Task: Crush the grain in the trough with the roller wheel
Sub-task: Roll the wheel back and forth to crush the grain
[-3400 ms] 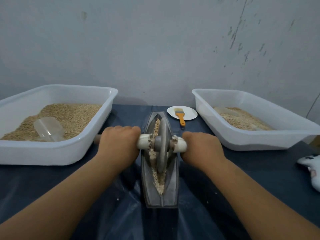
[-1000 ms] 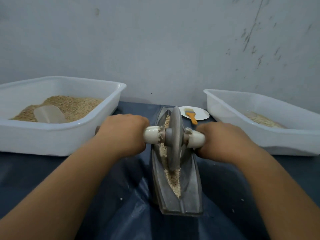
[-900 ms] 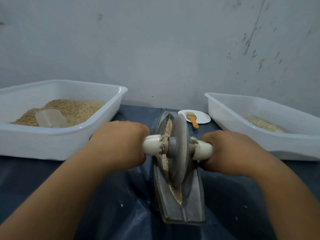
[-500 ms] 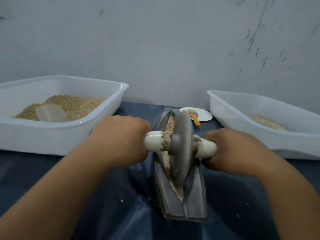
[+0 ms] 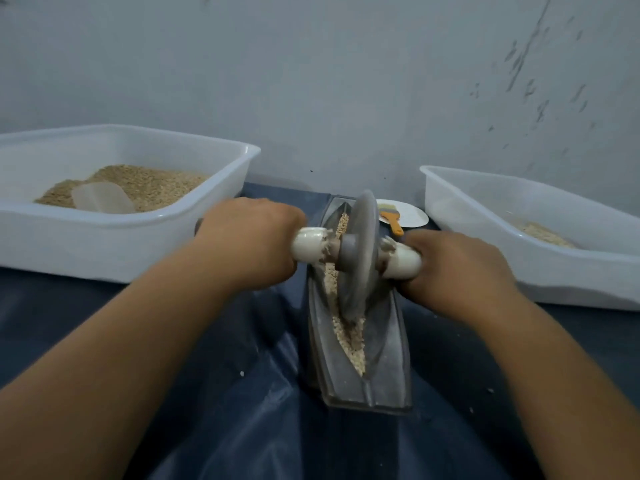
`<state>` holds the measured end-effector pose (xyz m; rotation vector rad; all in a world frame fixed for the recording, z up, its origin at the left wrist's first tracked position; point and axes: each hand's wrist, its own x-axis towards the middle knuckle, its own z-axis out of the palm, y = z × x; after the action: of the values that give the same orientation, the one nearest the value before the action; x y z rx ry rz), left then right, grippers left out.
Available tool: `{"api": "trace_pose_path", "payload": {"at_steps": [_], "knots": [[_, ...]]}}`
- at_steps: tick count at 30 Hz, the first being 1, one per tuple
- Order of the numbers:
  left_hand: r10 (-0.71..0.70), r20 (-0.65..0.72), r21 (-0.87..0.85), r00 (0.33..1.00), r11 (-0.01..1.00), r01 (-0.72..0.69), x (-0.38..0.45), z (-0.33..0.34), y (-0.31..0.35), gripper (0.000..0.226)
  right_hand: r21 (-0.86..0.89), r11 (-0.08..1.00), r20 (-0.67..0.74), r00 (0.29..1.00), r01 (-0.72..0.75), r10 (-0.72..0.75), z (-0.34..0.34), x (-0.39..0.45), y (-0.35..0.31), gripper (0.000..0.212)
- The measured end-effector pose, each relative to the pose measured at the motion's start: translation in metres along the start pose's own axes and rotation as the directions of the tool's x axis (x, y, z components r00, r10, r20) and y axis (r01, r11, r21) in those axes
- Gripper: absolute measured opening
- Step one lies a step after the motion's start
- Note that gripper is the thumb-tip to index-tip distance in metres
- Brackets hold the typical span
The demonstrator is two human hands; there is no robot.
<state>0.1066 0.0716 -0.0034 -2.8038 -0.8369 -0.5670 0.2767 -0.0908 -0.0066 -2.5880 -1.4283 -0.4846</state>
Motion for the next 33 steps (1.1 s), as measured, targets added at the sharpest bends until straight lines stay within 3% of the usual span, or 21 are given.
{"api": "trace_pose_path", "payload": {"at_steps": [3,5,8,14,17,19,21,25,28,30,33], "knots": [[0.005,0.056,-0.018,0.998,1.000,-0.004,0.000,0.001,-0.003,0.018,-0.023,1.000,0.030,1.000,0.006,-0.006,-0.002,0.002,0.001,0.017],[0.061,0.007,0.002,0.998,0.998,-0.061,-0.009,0.001,-0.006,0.021,0.038,0.999,0.125,0.992,0.019,-0.023,-0.009,-0.010,0.010,0.023],[0.073,-0.084,-0.004,0.994,0.997,-0.074,-0.010,0.002,-0.007,0.022,0.145,0.989,0.139,0.990,-0.001,-0.020,-0.013,-0.016,0.012,0.027],[0.017,0.074,-0.037,0.997,0.999,-0.014,-0.003,-0.003,-0.004,0.018,0.020,1.000,0.112,0.994,-0.014,0.012,-0.009,-0.004,0.001,0.018],[0.087,-0.062,0.051,0.994,0.995,-0.084,-0.017,-0.004,-0.006,0.020,0.087,0.996,0.211,0.977,-0.026,0.007,-0.014,-0.016,0.011,0.026],[0.088,-0.135,0.060,0.987,0.995,-0.080,-0.017,-0.002,-0.001,0.026,0.129,0.991,0.187,0.982,-0.044,0.019,-0.012,-0.017,0.009,0.026],[0.045,-0.071,0.035,0.996,0.998,-0.043,-0.007,-0.004,0.002,0.027,0.111,0.993,0.140,0.990,-0.050,0.035,-0.009,-0.008,0.004,0.019],[0.005,0.029,0.006,1.000,1.000,-0.005,-0.006,-0.004,-0.001,0.024,0.053,0.998,0.212,0.977,-0.029,0.017,-0.014,-0.001,0.003,0.019],[0.091,-0.142,0.079,0.986,0.994,-0.080,-0.022,-0.002,-0.001,0.028,0.110,0.994,0.266,0.964,-0.028,-0.002,-0.016,-0.017,0.010,0.024],[0.096,-0.192,0.082,0.977,0.993,-0.082,-0.015,-0.003,-0.002,0.026,0.169,0.985,0.228,0.974,-0.045,0.005,-0.013,-0.017,0.010,0.025],[0.029,-0.056,0.010,0.998,1.000,-0.028,-0.001,-0.001,0.001,0.018,0.099,0.994,0.106,0.994,-0.051,0.040,-0.005,-0.003,0.002,0.017]]}}
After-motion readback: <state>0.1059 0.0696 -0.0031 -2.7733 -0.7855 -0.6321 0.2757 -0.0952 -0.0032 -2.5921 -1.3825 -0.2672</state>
